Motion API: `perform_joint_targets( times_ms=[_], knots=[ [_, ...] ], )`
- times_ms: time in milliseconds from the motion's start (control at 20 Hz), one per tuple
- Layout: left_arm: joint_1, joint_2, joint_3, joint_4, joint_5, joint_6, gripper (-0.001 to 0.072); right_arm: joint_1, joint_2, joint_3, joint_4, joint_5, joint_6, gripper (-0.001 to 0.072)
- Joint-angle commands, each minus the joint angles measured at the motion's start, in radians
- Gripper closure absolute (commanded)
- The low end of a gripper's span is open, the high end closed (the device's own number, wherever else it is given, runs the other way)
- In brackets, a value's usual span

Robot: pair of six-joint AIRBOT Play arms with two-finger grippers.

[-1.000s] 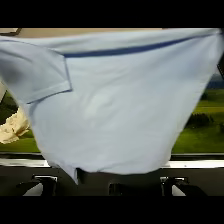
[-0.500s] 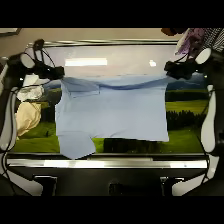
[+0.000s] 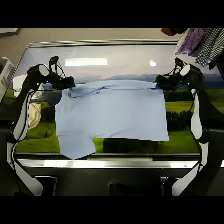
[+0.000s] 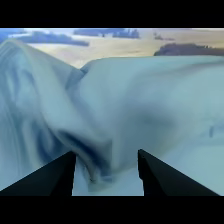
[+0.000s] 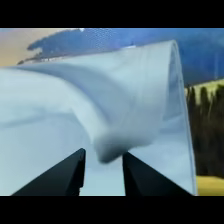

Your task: Fold the clothes and pants, and hang the long-sleeved shirts on hangers.

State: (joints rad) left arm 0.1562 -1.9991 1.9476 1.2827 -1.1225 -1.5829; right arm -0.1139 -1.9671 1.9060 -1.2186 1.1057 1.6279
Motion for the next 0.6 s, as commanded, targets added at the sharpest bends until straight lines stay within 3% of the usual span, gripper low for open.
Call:
perform_joint_targets(
  times_ms=[0,100,200,550],
  knots=[
    [0.069,0.048,0.048,-0.011,-0.181,0.003,0.0255,-0.053,0.082,0.001,0.012,0.151,-0.145,0.0346],
    [0.116,0.114,0.048,-0.011,-0.268,0.05,0.0255,-0.121,0.145,-0.005,0.034,0.281,-0.243,0.0332],
    [0.173,0.185,0.021,-0.063,-0.325,0.037,0.0255,-0.208,0.219,-0.082,0.145,0.343,-0.291,0.0332],
    [0.36,0.517,-0.378,-0.071,-0.301,0.038,0.0255,-0.434,0.593,-0.869,0.156,0.284,-0.387,0.033]
  ],
)
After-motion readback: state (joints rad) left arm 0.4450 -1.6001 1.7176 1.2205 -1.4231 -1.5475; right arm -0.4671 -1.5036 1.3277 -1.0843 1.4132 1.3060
